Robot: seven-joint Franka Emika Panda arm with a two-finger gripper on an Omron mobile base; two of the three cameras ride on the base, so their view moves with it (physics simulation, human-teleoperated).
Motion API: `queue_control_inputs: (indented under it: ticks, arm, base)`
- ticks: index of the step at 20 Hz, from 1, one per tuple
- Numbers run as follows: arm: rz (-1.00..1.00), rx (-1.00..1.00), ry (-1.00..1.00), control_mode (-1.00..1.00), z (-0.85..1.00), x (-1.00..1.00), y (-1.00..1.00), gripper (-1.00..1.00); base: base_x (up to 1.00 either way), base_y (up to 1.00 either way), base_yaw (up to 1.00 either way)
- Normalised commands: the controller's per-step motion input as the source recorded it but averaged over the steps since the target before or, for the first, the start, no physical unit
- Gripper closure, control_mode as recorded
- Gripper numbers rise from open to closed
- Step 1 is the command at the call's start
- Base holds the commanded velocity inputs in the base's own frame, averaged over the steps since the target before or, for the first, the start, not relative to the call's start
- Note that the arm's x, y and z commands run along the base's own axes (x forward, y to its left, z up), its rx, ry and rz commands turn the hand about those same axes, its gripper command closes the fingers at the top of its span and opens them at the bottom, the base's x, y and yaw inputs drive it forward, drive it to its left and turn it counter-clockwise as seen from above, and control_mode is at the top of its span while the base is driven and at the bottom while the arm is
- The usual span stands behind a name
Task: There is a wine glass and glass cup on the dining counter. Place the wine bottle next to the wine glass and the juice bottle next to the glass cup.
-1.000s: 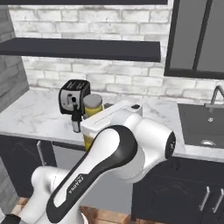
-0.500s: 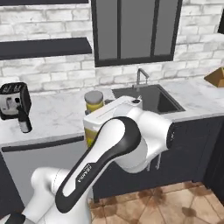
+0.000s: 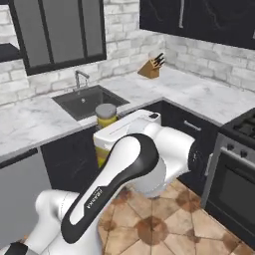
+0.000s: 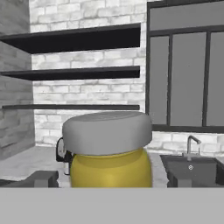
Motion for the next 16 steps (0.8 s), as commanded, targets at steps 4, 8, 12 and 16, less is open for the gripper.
queue_control_inputs:
  ticks: [4,8,12,16]
  arm:
    - [0.0,0.0,0.0,1.0,0.0,0.0,0.0,1.0]
    - [0.0,0.0,0.0,1.0,0.0,0.0,0.0,1.0]
    - [0.0,0.0,0.0,1.0,0.0,0.0,0.0,1.0]
    - [0.0,0.0,0.0,1.0,0.0,0.0,0.0,1.0]
  base:
    - [-0.51,-0.08,-0.73]
    - [-0.5,-0.04,-0.75]
    - [-0.51,-0.02,-0.75]
    - [-0.46,0.0,-0.77]
